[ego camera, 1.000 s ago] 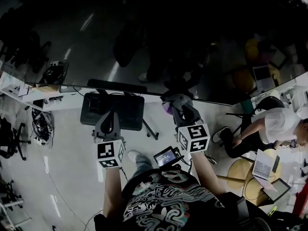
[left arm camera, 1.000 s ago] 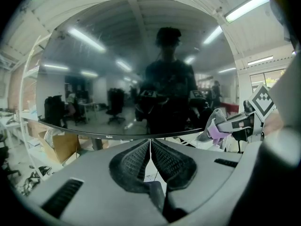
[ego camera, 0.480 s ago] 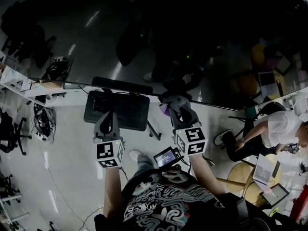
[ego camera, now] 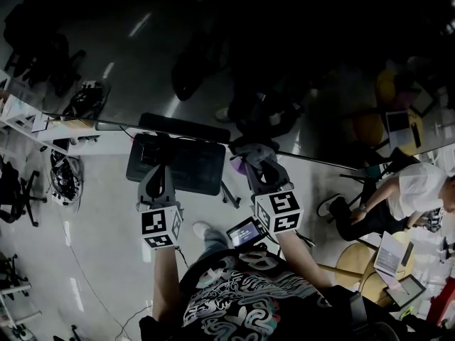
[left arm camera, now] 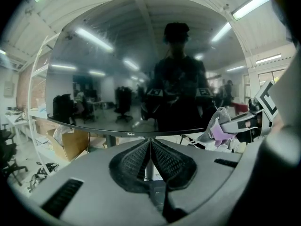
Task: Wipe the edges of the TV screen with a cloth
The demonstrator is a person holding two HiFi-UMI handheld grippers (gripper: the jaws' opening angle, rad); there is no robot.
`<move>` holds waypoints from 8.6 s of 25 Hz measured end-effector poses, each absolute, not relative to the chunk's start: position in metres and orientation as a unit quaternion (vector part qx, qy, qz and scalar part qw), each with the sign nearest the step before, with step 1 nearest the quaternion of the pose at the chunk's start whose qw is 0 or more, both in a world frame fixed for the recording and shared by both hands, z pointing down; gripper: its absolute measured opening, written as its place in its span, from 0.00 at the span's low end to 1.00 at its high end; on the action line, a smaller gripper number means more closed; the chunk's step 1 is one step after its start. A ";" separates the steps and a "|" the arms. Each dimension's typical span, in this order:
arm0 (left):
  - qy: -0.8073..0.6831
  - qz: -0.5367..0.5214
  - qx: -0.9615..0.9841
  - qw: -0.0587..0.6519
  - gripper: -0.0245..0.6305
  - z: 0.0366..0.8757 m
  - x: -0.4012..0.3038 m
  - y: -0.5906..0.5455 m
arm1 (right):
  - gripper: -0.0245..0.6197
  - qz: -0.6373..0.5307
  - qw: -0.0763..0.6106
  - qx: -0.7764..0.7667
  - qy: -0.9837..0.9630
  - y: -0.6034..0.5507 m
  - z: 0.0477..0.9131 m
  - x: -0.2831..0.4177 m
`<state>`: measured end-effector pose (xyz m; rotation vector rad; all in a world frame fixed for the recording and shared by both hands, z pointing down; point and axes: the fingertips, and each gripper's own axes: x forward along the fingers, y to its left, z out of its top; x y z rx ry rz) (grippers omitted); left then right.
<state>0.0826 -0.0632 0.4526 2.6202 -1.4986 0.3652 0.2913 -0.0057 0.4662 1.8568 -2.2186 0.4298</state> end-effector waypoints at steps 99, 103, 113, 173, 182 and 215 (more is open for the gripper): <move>-0.540 0.095 0.832 0.083 0.07 0.476 -0.076 -0.178 | 0.19 0.154 0.143 0.575 -0.791 -0.128 0.471 0.110; -0.544 0.095 0.829 0.084 0.07 0.479 -0.086 -0.182 | 0.19 0.155 0.145 0.574 -0.791 -0.136 0.475 0.103; -0.557 0.093 0.821 0.086 0.07 0.479 -0.100 -0.182 | 0.19 0.153 0.153 0.566 -0.796 -0.146 0.479 0.094; -0.624 0.090 0.771 0.091 0.07 0.477 -0.214 -0.207 | 0.19 0.156 0.160 0.534 -0.816 -0.199 0.478 0.011; -0.630 0.084 0.766 0.099 0.07 0.483 -0.238 -0.211 | 0.19 0.153 0.170 0.529 -0.817 -0.207 0.481 -0.010; -0.643 0.088 0.752 0.113 0.07 0.485 -0.290 -0.265 | 0.19 0.162 0.180 0.500 -0.832 -0.260 0.484 -0.074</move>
